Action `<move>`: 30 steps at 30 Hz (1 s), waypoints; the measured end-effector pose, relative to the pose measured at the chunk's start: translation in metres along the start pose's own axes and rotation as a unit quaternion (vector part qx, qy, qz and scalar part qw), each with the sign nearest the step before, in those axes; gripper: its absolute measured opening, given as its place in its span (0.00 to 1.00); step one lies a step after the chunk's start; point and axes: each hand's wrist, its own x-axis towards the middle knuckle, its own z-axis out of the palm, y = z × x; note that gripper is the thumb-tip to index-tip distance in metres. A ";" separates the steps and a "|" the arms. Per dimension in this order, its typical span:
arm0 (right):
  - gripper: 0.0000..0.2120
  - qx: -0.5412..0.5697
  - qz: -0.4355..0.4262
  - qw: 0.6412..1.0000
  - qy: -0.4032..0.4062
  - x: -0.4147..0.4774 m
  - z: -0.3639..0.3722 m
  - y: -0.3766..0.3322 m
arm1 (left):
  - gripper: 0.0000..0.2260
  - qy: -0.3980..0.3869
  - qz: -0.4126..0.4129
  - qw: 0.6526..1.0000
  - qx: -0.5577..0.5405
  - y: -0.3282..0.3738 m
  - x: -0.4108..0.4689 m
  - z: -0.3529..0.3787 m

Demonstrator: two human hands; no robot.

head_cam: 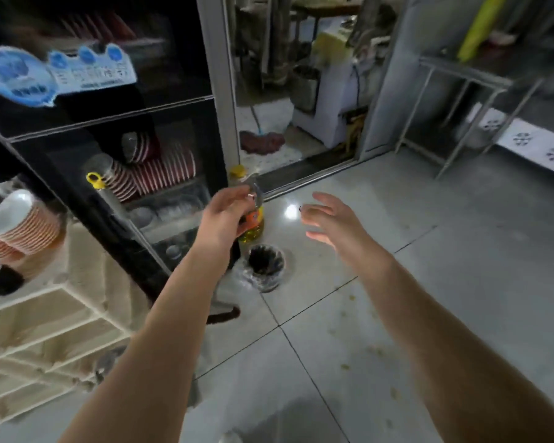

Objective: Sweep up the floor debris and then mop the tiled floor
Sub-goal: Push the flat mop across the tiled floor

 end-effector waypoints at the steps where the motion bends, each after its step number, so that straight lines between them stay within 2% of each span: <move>1: 0.24 0.004 -0.007 1.000 0.017 -0.009 -0.013 -0.007 | 0.07 -0.020 0.011 1.000 0.007 0.004 -0.005 0.014; 9: 0.21 0.059 -0.034 0.973 0.221 -0.124 -0.088 -0.023 | 0.06 -0.205 0.017 0.978 0.029 0.008 -0.056 0.104; 16: 0.21 0.094 -0.042 0.918 0.382 -0.261 -0.098 -0.003 | 0.07 -0.394 -0.022 0.916 0.069 -0.016 -0.130 0.128; 23: 0.21 0.092 -0.053 0.863 0.495 -0.382 -0.093 0.008 | 0.09 -0.512 -0.061 0.854 0.070 -0.032 -0.210 0.140; 30: 0.22 0.087 -0.073 0.810 0.576 -0.477 -0.100 0.012 | 0.07 -0.587 -0.050 0.803 0.089 -0.032 -0.306 0.172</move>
